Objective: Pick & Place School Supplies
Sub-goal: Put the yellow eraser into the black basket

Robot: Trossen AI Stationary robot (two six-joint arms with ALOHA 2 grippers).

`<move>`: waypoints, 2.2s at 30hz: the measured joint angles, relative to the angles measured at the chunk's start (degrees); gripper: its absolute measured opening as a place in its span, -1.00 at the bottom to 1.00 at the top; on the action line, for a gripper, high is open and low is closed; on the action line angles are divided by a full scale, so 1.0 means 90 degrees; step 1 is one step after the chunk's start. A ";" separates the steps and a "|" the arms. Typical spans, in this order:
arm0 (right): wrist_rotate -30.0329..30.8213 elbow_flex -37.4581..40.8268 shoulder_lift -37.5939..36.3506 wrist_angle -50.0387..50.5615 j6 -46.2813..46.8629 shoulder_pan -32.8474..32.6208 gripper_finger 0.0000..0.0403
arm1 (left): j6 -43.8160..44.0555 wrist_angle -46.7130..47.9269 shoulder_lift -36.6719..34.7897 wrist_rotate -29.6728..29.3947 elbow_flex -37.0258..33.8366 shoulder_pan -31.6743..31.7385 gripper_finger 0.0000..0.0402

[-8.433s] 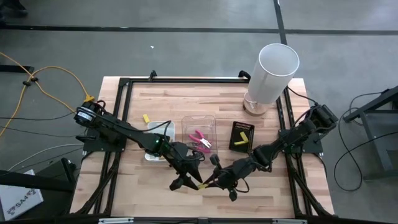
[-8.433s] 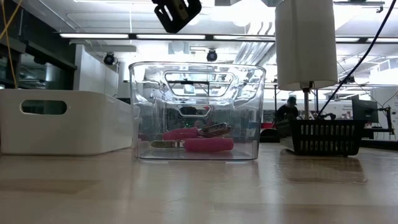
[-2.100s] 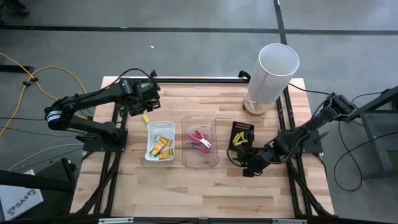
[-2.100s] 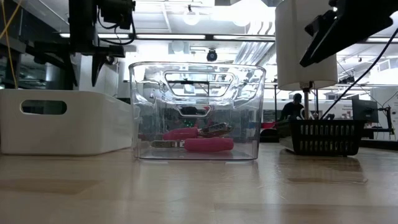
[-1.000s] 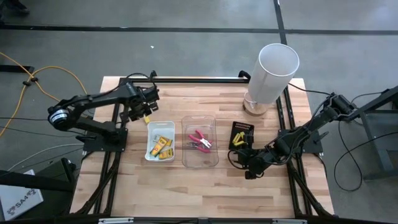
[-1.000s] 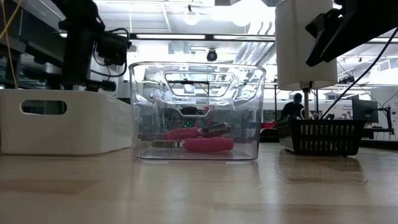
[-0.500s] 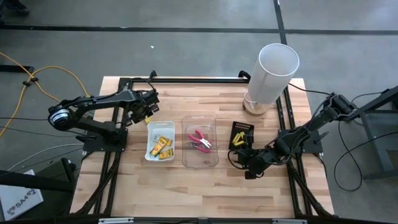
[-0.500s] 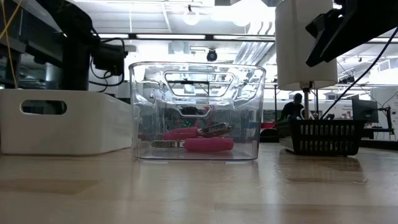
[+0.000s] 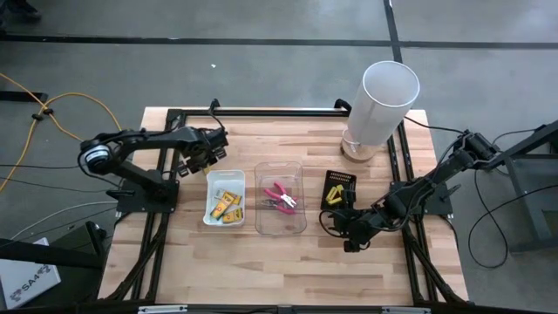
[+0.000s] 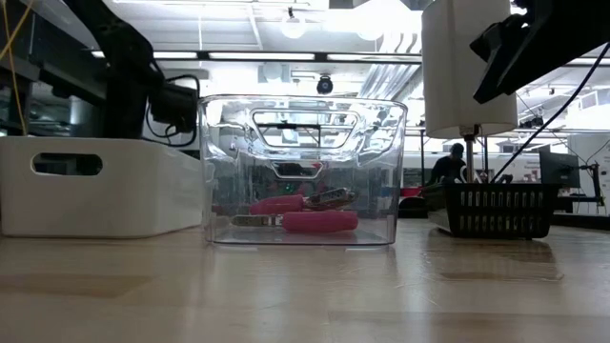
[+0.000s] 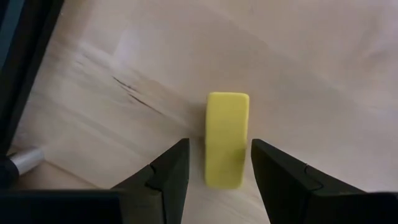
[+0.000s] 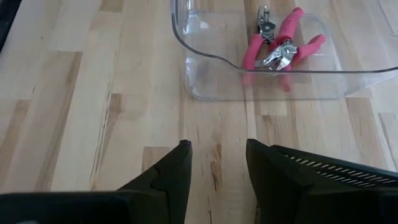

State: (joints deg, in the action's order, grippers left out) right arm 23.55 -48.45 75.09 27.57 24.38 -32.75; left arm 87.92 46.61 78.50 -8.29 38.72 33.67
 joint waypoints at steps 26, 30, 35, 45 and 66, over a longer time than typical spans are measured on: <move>-0.0012 0.0000 0.0000 0.0002 -0.0021 0.0000 -0.28 | -0.0164 -0.0223 0.0338 -0.0134 0.0019 -0.0006 -0.60; -0.0015 0.0000 0.0000 0.0002 -0.0015 0.0000 -0.28 | -0.0266 -0.0223 0.0340 -0.0171 0.0017 -0.0010 -0.59; -0.0015 0.0000 0.0000 0.0000 -0.0003 0.0000 -0.28 | -0.0342 -0.0223 0.0342 -0.0196 0.0016 -0.0010 -0.59; -0.0017 0.0000 0.0000 0.0000 -0.0002 0.0002 -0.28 | -0.0452 -0.0208 0.0208 -0.0197 -0.0012 -0.0007 -0.58; -0.0017 0.0000 0.0000 0.0000 -0.0002 0.0000 -0.28 | -0.1486 -0.1006 -0.1035 -0.0532 -0.0005 0.0024 -0.58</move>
State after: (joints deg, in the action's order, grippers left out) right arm 23.40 -48.45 75.09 27.57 24.36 -32.75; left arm 74.54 37.55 69.18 -13.08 38.68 33.88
